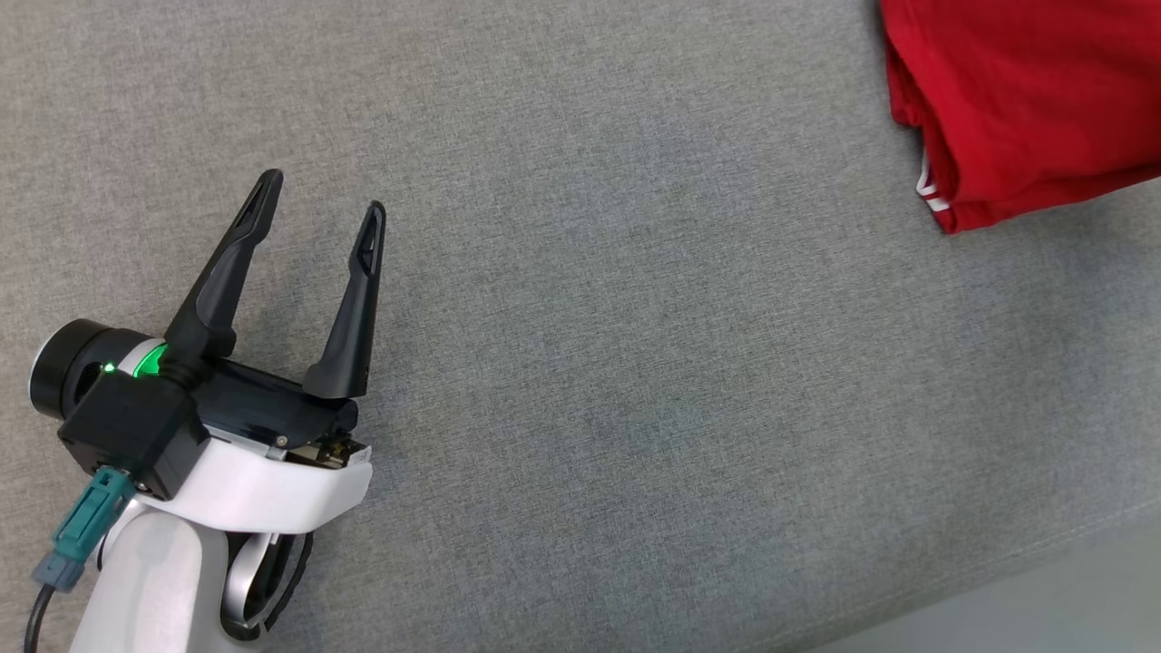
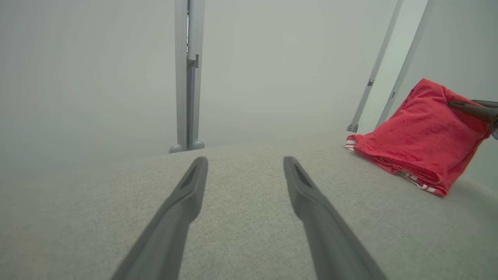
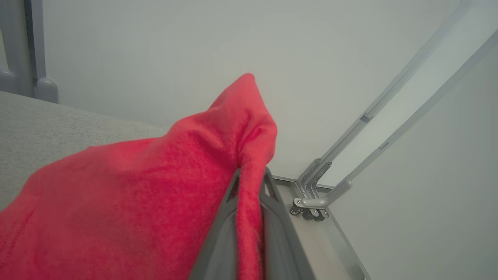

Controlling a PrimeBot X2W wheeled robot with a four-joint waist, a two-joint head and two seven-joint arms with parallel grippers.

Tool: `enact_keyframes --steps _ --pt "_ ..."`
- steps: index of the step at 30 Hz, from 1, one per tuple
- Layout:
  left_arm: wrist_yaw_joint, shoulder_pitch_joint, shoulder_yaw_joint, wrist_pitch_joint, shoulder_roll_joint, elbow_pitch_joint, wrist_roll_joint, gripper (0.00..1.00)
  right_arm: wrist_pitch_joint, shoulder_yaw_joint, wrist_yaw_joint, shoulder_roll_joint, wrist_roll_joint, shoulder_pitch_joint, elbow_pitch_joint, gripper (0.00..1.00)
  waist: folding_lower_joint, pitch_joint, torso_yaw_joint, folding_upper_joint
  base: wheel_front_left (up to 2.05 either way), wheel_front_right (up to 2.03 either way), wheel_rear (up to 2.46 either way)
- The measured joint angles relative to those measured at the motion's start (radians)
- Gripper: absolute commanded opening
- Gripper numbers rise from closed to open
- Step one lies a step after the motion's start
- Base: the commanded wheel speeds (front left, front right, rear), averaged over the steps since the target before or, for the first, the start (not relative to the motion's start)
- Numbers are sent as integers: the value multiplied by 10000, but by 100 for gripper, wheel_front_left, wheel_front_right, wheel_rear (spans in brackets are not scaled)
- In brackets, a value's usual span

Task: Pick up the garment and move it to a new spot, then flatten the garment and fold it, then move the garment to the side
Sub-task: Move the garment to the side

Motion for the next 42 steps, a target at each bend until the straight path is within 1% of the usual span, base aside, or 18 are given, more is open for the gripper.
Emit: enact_keyframes --steps 2,3,4,5,6,7,8,10,12,14,16,17,18,20,26,29,36,42 --pt "17 0 -17 17 10 -29 8 100 0 -38 0 2 -81 -68 127 0 0 37 6 0 0 0 0" --pt "17 -4 -73 36 15 -46 12 100 0 -178 0 -23 -284 -144 391 0 1 98 40 0 0 0 0" --pt "17 -24 -105 40 17 -48 12 100 0 -314 0 -31 -422 -165 512 16 0 122 70 0 0 0 0" --pt "15 -67 -140 42 15 -48 10 100 2 -397 0 -31 -571 -186 631 27 1 142 108 0 0 0 0" --pt "15 -132 -171 42 15 -52 8 100 0 -512 0 -15 -713 -225 708 27 0 161 150 0 0 0 0" --pt "15 -187 -182 42 19 -58 6 100 0 -644 0 4 -892 -265 715 57 1 181 187 0 0 0 0" --pt "17 -199 -178 40 21 -69 -2 100 0 -742 0 6 -1089 -303 719 100 0 200 222 0 0 0 0" --pt "27 -199 -192 33 23 -67 -6 100 0 -1089 0 44 -1440 -336 612 100 1 230 299 0 0 0 0" --pt "40 -199 -198 8 19 -59 -8 100 0 -1427 0 117 -1912 -380 245 100 0 245 374 0 0 0 0" --pt "69 -200 -205 -65 4 -8 -29 100 -2 -1645 -2 362 -2180 -433 -104 100 0 220 440 0 0 0 0" --pt "86 -200 -224 -125 -46 59 -58 100 -2 -1597 0 719 -2280 -422 -316 100 0 153 499 -1 0 0 0" --pt "86 -200 -224 -125 -46 59 -58 100 -2 -1597 0 719 -2280 -422 -316 100 0 153 499 -1 0 0 0" --pt "113 -201 -226 -196 -75 125 -77 100 -2 -1513 0 876 -2272 -394 -489 100 0 103 530 0 0 0 0" --pt "134 -201 -236 -297 -151 261 -134 100 -6 -1310 0 1177 -2056 -291 -740 100 0 -24 590 0 0 0 0" --pt "740 -189 104 -591 -462 786 -182 100 -8 -236 0 1866 -974 47 -1108 100 0 -551 845 0 0 0 0" --pt "888 -125 167 -690 -593 1087 -309 100 -6 341 0 2123 -345 311 -1097 100 0 -900 1021 0 0 0 0" --pt "1080 298 309 -909 -888 2002 -729 100 -6 1659 -2 2249 721 924 -1174 100 1 -1806 1557 0 0 0 0" --pt "1127 567 380 -1080 -1131 2602 -955 100 -6 2274 -2 2332 1210 1801 -1595 100 0 -2607 2056 0 0 0 0"
